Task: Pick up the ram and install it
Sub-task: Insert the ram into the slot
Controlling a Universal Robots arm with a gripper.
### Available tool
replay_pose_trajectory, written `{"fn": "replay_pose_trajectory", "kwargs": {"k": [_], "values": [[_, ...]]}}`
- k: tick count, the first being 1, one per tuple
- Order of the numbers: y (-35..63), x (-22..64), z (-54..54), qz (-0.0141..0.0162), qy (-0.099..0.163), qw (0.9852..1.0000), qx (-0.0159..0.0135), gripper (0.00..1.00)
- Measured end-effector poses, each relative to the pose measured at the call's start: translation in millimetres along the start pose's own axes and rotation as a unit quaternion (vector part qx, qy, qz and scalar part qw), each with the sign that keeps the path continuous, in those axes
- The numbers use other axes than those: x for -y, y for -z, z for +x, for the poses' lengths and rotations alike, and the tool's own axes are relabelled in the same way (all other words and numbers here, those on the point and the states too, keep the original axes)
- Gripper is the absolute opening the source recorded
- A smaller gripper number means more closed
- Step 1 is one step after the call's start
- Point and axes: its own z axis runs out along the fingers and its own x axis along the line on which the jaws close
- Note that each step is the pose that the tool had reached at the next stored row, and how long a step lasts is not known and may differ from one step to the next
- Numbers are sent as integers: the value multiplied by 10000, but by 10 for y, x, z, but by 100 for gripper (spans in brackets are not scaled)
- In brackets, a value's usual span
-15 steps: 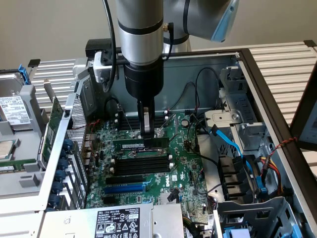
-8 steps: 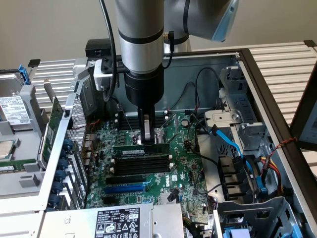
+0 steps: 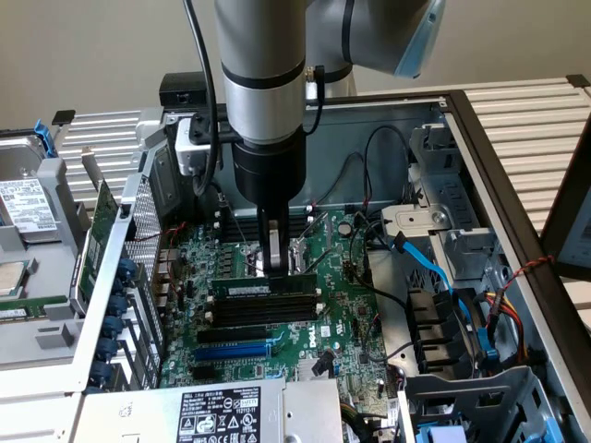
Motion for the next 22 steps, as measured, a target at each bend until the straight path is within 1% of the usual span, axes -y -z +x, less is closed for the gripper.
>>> {"fn": "replay_pose_trajectory", "kwargs": {"k": [1,11,22], "values": [[-8,0,0,0,0,10000,-4,13],[-76,-10,1,0,75,10000,-4,13],[-132,-27,-14,1,77,10000,-4,13]]}}
